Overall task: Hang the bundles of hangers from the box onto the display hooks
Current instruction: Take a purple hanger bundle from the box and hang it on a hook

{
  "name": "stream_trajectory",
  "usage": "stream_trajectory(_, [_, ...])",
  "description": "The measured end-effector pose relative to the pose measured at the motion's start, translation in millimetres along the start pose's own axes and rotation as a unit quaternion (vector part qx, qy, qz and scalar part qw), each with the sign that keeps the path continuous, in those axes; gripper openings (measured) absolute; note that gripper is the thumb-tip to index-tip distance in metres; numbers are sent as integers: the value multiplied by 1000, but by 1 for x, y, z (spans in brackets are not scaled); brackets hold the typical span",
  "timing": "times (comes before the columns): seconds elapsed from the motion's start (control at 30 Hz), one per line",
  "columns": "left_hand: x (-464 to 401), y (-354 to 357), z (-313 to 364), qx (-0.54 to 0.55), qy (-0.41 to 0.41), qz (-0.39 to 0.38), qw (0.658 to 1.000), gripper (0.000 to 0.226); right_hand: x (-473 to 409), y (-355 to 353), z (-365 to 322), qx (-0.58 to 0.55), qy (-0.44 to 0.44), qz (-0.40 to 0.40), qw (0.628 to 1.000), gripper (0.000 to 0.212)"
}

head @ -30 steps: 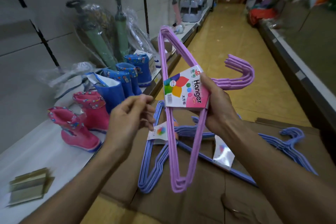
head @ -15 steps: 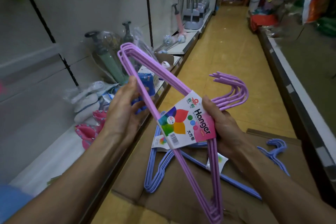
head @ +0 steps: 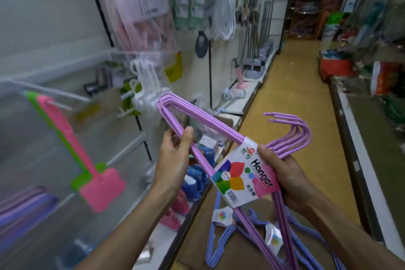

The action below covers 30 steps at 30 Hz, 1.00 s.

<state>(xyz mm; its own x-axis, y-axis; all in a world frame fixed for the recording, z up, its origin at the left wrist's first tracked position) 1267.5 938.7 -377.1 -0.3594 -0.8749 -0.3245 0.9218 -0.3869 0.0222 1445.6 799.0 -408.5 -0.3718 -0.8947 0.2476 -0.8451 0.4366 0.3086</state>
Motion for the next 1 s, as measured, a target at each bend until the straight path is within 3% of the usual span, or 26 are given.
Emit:
stream_trajectory(0.07, [-12,-8,53,3,19,9,1000,31,17,25,-46,-5,-22,0,1000,36])
stream_trajectory(0.13, [-25,-17,105,0,45,15,999,23,33,50,-89,2,-43,-4,999,34])
stream_trajectory(0.37, [-38,-48,272,7,126,22,992,39,98,127,-215,27,-101,-16,994,31])
stream_trajectory(0.5, [-33,-65,349,61,136,29,988,17,138,167,-269,24,-127,-46,991,24])
stream_trajectory(0.67, [-13,-85,433,180,120,51,975,10,186,211,-314,20,-152,-75,985,27])
stream_trajectory(1.0, [40,-145,531,82,180,93,976,9,258,284,-355,60,-147,-122,980,36])
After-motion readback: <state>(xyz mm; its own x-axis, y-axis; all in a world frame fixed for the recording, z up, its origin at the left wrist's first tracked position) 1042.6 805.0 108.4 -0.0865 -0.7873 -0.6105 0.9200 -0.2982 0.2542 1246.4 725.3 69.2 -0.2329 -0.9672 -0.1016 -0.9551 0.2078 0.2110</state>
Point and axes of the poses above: each hand's wrist, its own x-axis away from the middle knuckle, its own y-axis out of the palm, z = x × y, the point moved 6 cm from there along -x, towards the middle knuckle, and after that the axes turned 12 degrees about y, right-handed, at the moved point
